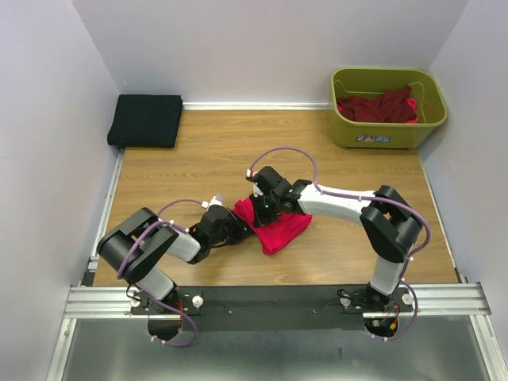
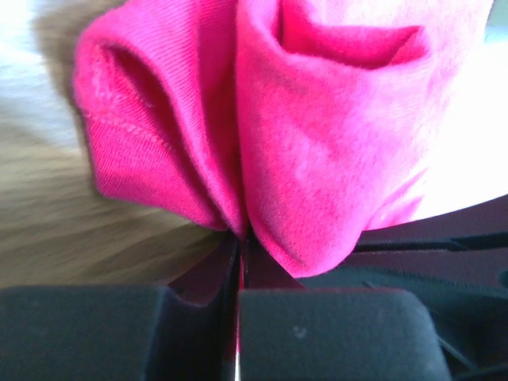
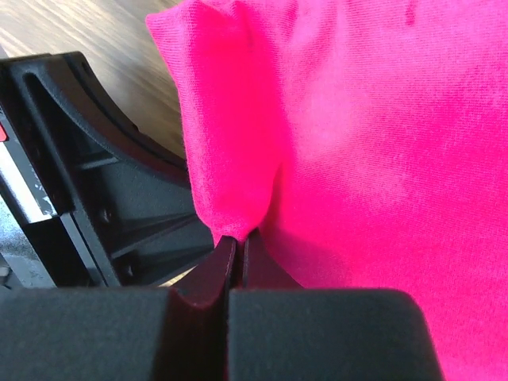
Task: Fold and stack the t-shirts
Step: Fold the tshirt
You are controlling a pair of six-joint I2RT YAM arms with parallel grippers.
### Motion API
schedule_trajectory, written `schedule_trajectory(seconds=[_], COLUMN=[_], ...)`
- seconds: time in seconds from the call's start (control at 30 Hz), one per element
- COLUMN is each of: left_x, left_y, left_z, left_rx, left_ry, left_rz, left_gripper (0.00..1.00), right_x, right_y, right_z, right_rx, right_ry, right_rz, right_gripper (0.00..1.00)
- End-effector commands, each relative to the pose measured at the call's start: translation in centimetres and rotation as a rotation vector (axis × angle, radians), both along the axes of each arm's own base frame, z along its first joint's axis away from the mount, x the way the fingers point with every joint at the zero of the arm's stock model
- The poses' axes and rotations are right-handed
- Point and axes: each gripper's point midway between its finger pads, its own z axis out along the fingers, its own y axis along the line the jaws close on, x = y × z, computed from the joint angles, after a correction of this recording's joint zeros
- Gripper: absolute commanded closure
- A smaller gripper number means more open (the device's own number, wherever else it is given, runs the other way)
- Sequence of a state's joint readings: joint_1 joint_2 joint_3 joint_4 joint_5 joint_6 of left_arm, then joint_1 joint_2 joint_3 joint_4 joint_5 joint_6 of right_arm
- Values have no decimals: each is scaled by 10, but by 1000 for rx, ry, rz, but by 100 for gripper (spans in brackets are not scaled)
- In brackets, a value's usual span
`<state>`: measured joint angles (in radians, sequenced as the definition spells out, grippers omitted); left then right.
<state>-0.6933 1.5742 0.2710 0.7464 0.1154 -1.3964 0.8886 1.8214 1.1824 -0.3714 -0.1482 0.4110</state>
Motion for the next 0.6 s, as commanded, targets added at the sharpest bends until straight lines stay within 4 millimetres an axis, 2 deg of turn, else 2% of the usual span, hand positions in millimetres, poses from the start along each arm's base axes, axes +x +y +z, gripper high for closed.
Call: schedule_trajectory(seconds=[0.0,0.07,0.17,0.2,0.23,0.3,0.33,0.37,0.4,0.43,0.47,0.5,0.53,0.57], left_x=[-3,-7,-14,-16,-16,-20,-24,-20,-23,-20,-24,-22,-20,-19], left_y=[11,16,21,24,24,31,34,35,45,47,53,59,61,63], left_z=[-2,-2,3,2,12,18,10,26,18,33,29,33,47,54], left_rx=[20,17,1,4,-14,-4,26,6,62,42,85,94,71,66], left_ry=[-9,-6,-7,0,-19,-31,-5,-47,-25,-58,-37,-50,-82,-95], left_rz=[43,51,60,65,71,87,90,109,136,153,163,187,203,214], left_gripper=[92,88,83,82,80,75,72,67,66,63,61,60,60,56], right_x=[-11,-15,-16,-16,-15,-15,-14,-14,-13,-12,-15,-15,-17,-18], right_y=[3,-2,-5,-5,-5,-3,-1,0,0,3,5,7,10,14], right_z=[-21,-30,-33,-31,-27,-21,-19,-19,-19,-17,-16,-13,-10,-1], right_rx=[22,5,0,2,9,23,28,31,33,38,51,61,74,101], right_ry=[32,41,42,37,31,23,20,21,24,20,33,40,43,48], right_rz=[4,2,2,2,0,5,6,6,5,10,20,26,33,45], right_gripper=[100,99,99,99,98,94,94,91,90,89,85,81,70,66])
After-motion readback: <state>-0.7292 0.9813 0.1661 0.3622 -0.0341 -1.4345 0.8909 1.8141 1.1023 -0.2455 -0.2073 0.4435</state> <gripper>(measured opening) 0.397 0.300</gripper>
